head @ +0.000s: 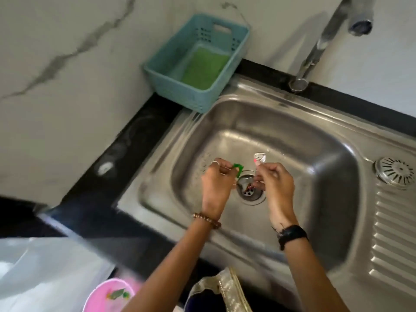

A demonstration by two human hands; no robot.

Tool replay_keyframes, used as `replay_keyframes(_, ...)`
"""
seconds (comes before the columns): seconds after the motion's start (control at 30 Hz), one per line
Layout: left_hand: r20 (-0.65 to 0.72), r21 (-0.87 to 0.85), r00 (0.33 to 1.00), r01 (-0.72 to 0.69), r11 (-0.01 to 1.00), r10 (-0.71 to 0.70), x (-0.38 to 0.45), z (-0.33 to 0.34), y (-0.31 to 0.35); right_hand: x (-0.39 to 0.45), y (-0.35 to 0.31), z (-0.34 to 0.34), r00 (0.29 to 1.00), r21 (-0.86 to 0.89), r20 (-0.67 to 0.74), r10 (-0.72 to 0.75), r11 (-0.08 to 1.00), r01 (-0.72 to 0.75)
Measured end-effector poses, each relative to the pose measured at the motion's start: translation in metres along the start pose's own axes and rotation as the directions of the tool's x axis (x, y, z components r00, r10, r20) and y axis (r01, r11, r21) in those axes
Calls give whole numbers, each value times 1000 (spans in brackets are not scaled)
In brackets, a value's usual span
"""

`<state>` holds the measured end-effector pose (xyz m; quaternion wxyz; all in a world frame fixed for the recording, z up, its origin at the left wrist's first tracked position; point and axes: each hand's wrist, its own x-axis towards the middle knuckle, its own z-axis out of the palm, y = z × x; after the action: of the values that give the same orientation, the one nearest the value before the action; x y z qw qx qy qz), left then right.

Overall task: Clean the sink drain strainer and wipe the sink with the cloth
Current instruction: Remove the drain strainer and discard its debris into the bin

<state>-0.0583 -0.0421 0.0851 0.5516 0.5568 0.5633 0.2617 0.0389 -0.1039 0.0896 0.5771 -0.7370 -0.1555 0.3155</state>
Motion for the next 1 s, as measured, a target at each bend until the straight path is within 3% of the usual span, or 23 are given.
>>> replay_keyframes(0.2,-121,-207,992,-44,977,19,-125,-130,-9,-160,-26,39,946,104,293,-138,988,112)
replay_keyframes(0.33,-288,-207,957,-38,978,-23,-208,-225,-66,-270,13,81,837,13,534,-118,991,132)
replay_keyframes(0.5,-468,-215,860,113,970,-204,-290,-307,-162,-361,83,137,675,-185,738,-7,960,211)
replay_keyframes(0.67,-492,-387,726,311,868,-480,-313,-343,-266,-401,163,188,577,-381,805,140,867,322)
replay_keyframes(0.83,-444,-495,588,468,732,-676,-277,-341,-392,-390,282,241,575,-555,765,291,750,359)
replay_keyframes(1.0,-402,-519,528,542,661,-749,-218,-318,-537,-360,429,292,577,-639,733,361,656,401)
